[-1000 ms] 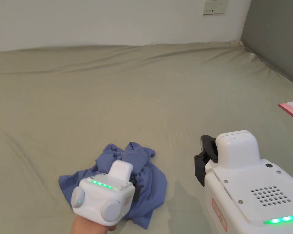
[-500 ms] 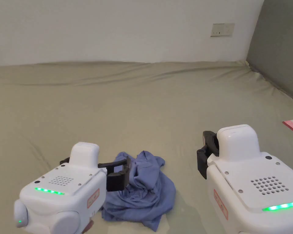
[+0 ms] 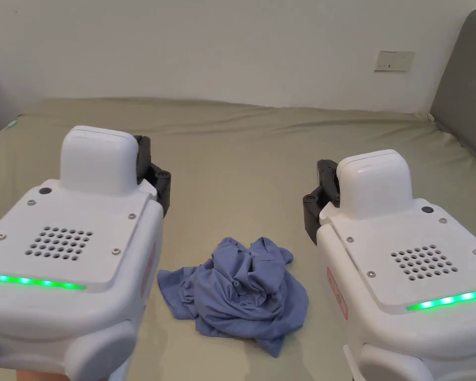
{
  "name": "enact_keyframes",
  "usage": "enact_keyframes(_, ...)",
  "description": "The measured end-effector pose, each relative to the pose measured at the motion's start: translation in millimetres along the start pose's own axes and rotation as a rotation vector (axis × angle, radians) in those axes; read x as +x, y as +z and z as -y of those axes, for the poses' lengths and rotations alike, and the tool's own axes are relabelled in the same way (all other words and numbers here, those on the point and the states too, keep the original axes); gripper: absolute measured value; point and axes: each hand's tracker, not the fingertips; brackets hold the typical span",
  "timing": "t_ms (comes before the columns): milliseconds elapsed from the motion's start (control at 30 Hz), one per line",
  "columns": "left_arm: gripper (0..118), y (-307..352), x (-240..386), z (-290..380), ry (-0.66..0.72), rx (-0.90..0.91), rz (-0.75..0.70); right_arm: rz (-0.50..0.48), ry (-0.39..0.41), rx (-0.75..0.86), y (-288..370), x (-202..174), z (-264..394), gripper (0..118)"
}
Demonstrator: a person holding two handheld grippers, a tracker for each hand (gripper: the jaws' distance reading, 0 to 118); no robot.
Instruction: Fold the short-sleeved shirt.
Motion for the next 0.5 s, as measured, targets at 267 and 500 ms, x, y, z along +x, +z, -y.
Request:
enact_keyframes(267, 0, 9.4, 5.3, 11.1, 0.014, -0.023, -0.018, -0.024, 0.051, 0.040, 1.4, -14.4, 3.1, 0)
enact_keyframes(500, 0, 0.3, 1.3, 12.4, 0.003, -0.029, -0.012, -0.030, 0.040, 0.015, -10.4, -14.3, 13.0, 0)
